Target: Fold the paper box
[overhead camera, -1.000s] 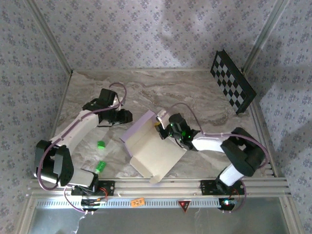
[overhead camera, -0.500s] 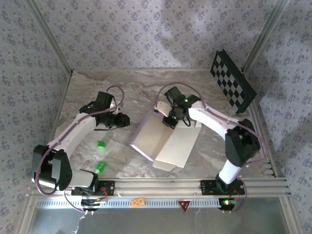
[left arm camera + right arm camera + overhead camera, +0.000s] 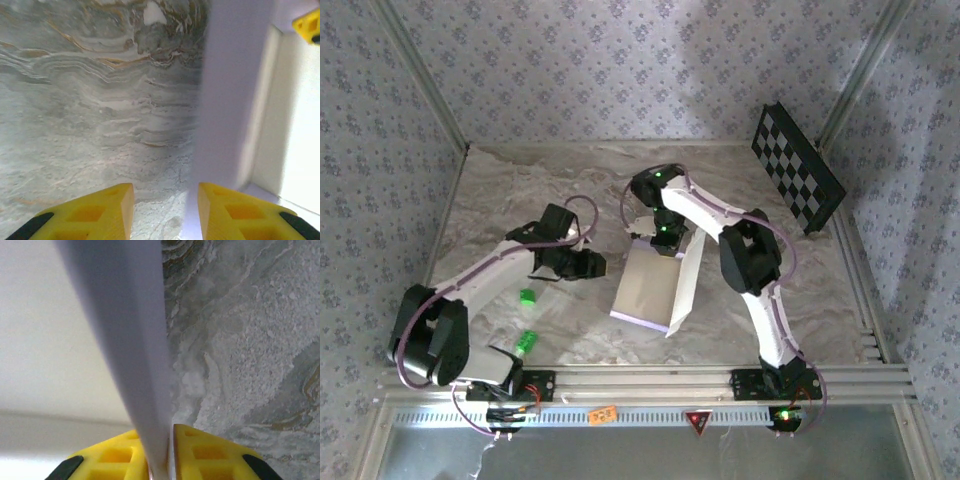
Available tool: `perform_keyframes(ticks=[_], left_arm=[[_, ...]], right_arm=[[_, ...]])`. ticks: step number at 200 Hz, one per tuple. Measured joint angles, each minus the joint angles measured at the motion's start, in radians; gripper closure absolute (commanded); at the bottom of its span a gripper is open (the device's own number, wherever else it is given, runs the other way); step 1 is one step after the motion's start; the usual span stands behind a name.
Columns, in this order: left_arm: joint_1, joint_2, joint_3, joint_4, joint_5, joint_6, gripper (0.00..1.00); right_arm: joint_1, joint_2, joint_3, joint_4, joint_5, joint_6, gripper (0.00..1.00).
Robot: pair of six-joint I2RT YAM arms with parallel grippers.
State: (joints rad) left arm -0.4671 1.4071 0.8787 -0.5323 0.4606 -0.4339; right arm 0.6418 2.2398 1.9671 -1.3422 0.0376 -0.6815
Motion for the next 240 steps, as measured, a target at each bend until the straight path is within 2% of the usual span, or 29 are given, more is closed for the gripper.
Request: perform_keyframes(ticks=[33, 66, 84, 114, 133, 163, 196, 219, 240], left_arm=[[-0.024, 0.049, -0.024, 0.039, -0.003, -0.018, 0.61], [-0.025, 0.068, -0.025, 0.058, -0.008, -0.021, 0.61], [-0.026, 0.082, -0.025, 0.064, -0.008, -0.02, 0.62], [-0.035, 0.109, -0.025, 0.068, -0.007, -0.02, 0.63], [-0.047, 0.13, -0.025, 0.08, -0.003, -0.02, 0.64], [-0.06, 0.167, -0.025, 0.092, 0.0, -0.02, 0.64], [-0.066, 0.174, -0.025, 0.101, 0.009, -0.02, 0.65], [-0.076, 0.182, -0.025, 0.111, 0.019, -0.02, 0.65], [-0.085, 0.185, -0.025, 0.111, 0.021, -0.021, 0.65]], right_arm=[[0.002, 0.006, 0.047, 0.007, -0.018, 0.006, 0.53], [0.0, -0.111, 0.049, 0.105, -0.089, 0.1, 0.48], [-0.005, -0.22, 0.038, 0.19, -0.122, 0.206, 0.49], [-0.01, -0.412, -0.025, 0.31, -0.12, 0.46, 0.58], [-0.009, -0.507, -0.08, 0.343, -0.086, 0.627, 0.57], [0.009, -0.644, -0.224, 0.338, -0.007, 0.849, 0.49], [0.087, -0.782, -0.356, 0.269, 0.114, 1.042, 0.39], [0.152, -0.85, -0.396, 0.215, 0.195, 1.166, 0.39], [0.195, -0.884, -0.434, 0.19, 0.221, 1.257, 0.41]])
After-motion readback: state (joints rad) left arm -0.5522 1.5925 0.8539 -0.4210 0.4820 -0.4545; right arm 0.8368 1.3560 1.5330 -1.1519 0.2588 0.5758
